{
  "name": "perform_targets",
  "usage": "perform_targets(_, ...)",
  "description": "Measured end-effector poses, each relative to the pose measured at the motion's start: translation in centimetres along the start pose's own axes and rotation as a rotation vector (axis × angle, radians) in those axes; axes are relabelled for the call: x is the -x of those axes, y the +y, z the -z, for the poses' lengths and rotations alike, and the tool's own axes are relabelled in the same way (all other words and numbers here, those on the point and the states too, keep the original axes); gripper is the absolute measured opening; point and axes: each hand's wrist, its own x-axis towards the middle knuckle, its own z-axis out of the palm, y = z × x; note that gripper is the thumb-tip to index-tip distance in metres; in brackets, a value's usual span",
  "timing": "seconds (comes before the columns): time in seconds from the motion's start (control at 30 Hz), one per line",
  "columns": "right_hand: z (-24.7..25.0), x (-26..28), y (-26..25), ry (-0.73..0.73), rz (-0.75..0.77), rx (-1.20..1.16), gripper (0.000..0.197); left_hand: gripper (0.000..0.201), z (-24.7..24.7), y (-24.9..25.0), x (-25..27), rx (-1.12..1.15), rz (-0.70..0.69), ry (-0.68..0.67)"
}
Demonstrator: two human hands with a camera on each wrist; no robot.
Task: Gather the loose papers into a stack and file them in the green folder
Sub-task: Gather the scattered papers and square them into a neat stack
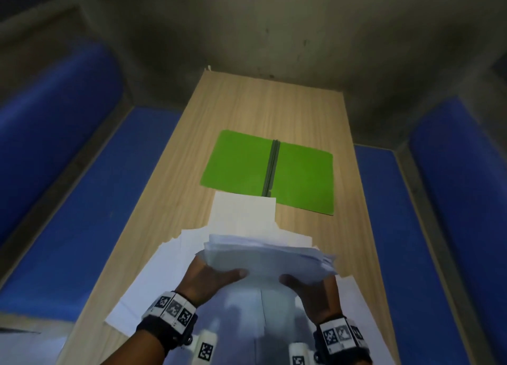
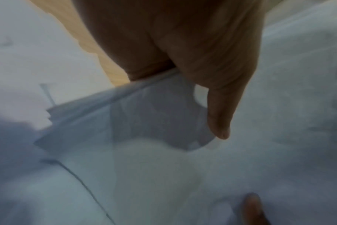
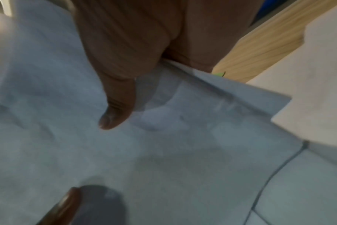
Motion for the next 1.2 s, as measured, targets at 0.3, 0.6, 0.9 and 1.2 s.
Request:
perform_targets(0.3,-0.8,-0.5,-1.0,-0.067,-0.05,-0.036,0.051,0.037,-1.1,1.7,0.2,0.067,-0.05,0.032)
perform_targets(0.6,-1.0,0.2,1.4,-0.059,-0.063,-0.044,0.06,0.038,-1.4,-1.4,-0.1,0.064,0.002,-0.002)
perform_targets(0.9,-0.7,-0.7,-6.2,0.223,0.237,-0.348,0.056,0.03,-1.0,-2.9,-0.7,0.032,0.034,0.064)
perform_targets(1.2,-1.9,0.3,-4.4,0.323,0.183,-0.309,0.035,0.04,-0.7,-3.6,-0.2,0.097,0.014,-0.025)
